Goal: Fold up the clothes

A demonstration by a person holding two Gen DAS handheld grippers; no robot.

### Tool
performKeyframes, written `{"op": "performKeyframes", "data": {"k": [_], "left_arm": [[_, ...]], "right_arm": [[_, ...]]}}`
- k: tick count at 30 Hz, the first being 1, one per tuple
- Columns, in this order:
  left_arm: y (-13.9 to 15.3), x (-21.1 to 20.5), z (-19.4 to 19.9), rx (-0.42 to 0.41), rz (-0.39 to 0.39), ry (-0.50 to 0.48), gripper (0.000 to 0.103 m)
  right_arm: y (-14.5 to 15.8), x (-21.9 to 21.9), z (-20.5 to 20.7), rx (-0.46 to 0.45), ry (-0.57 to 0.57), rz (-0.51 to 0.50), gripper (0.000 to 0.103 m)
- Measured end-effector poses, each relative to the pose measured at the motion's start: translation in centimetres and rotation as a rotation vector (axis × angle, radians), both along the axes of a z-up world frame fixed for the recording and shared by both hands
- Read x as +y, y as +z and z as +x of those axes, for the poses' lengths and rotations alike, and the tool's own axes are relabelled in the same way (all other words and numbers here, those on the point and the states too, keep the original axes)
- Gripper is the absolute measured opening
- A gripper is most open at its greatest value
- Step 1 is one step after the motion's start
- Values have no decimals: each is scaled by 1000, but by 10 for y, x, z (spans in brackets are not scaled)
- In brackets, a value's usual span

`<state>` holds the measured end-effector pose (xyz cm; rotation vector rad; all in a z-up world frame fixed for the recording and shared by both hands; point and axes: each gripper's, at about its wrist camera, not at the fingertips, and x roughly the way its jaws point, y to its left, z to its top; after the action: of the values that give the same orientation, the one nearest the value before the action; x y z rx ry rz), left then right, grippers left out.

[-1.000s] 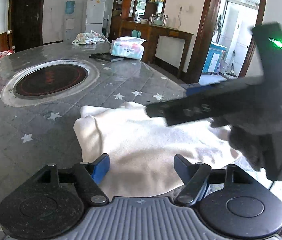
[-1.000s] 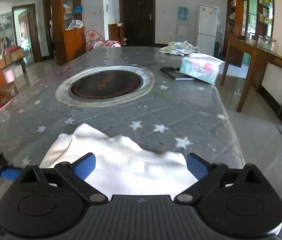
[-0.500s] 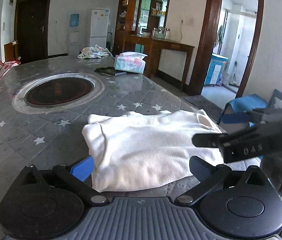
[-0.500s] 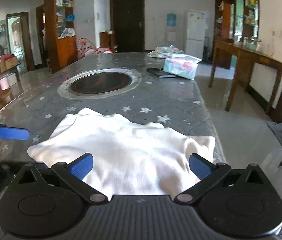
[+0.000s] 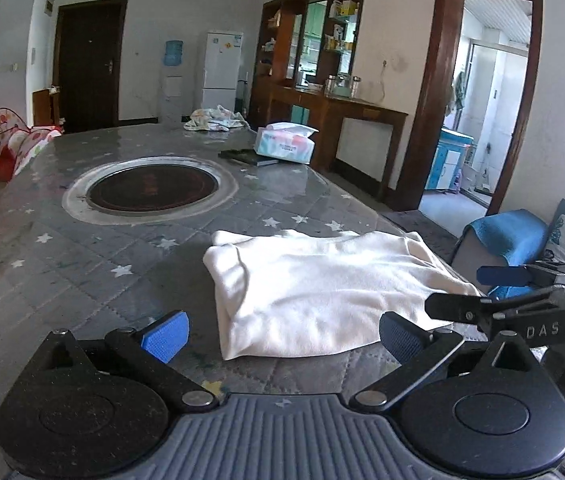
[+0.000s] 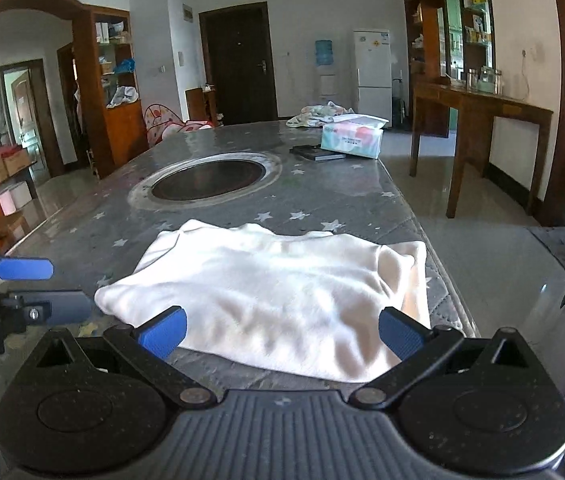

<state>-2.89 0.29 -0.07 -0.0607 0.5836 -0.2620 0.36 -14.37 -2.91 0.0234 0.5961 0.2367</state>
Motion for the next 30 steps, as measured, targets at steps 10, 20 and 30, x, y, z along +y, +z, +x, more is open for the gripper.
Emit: {"op": "performKeyframes", "data": {"k": [10,20,30], "left_arm": [[1,3,-16,29,-1,25,103],[-8,3,-25,64,7,56,103],[-14,-2,-34,94,11,62,103]], "right_arm": [[-2,12,-17,15,13,-5,103],[-9,17,-32,28,-5,11,103],[-11,18,-44,42,5,29,103]]}}
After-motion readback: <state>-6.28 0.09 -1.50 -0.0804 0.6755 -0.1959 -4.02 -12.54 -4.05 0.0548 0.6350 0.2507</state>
